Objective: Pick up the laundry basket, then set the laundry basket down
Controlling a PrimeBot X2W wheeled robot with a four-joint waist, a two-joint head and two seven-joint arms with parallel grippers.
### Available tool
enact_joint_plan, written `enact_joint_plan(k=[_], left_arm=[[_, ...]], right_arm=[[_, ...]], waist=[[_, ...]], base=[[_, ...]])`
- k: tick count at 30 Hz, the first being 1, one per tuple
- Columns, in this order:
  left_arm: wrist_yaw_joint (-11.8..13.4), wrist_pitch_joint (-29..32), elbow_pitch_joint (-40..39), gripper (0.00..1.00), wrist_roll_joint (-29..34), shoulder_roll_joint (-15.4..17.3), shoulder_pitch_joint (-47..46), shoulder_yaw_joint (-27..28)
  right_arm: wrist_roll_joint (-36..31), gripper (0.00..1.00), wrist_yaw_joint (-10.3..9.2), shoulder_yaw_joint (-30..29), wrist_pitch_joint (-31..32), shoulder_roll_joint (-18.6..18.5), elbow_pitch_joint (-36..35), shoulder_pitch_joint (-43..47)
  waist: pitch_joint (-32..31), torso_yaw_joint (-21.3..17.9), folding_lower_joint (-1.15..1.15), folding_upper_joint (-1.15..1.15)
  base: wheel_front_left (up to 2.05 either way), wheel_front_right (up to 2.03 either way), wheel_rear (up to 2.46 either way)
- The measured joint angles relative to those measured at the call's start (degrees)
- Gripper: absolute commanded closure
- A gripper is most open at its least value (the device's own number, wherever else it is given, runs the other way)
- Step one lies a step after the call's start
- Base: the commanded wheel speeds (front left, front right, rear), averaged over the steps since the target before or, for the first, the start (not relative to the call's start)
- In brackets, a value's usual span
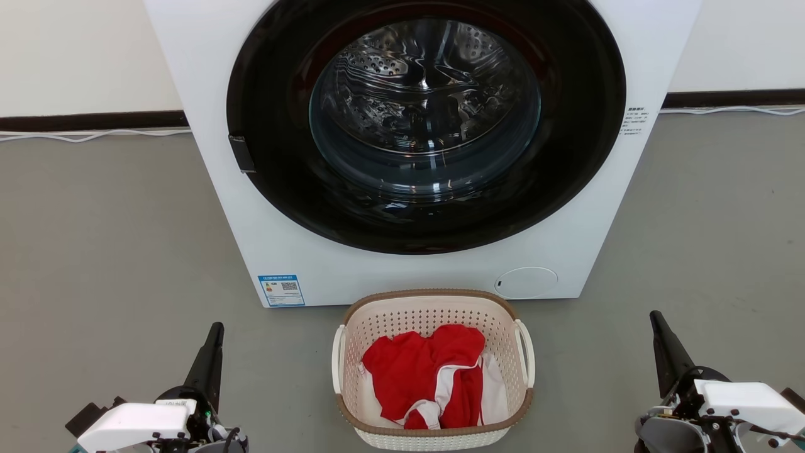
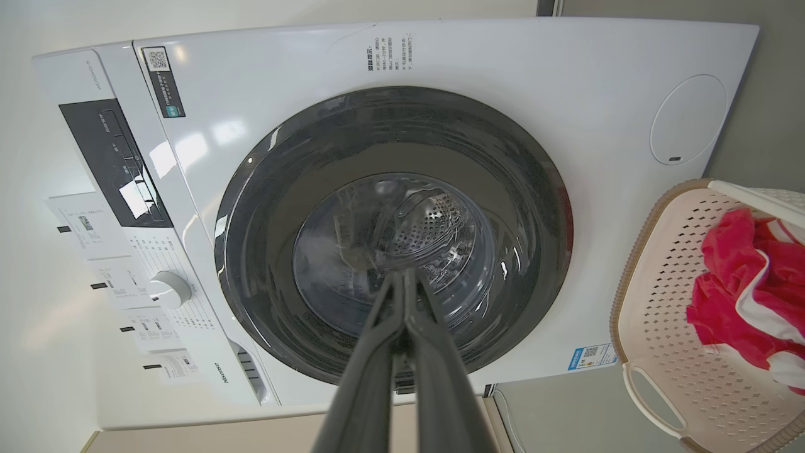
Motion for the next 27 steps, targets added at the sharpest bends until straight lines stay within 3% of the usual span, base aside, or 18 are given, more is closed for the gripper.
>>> enact_joint_plan(k=[10,11,27], left_arm=[[0.0,0.0,0.0,1.0,0.0,0.0,0.0,0.0],[0.1,-0.1,0.3,0.0,0.0,-0.1,0.1,0.0],[0.1,-2.1,2.7,0.0,0.5,-0.5,3.1,-2.4]], right_arm=[[0.0,1.0,0.0,0.0,0.0,0.0,0.0,0.0],[0.0,0.0,-0.01,0.0,0.0,0.1,0.2,0.2],[-1.0,0.0,-0.07,0.4,-1.6,0.8,1.4,3.8]], waist=[[0.0,0.0,0.0,0.0],[0.0,0.0,0.0,0.0],[0.0,0.0,0.01,0.0]], base=[[0.0,0.0,0.0],[0.0,0.0,0.0],[0.0,0.0,0.0]])
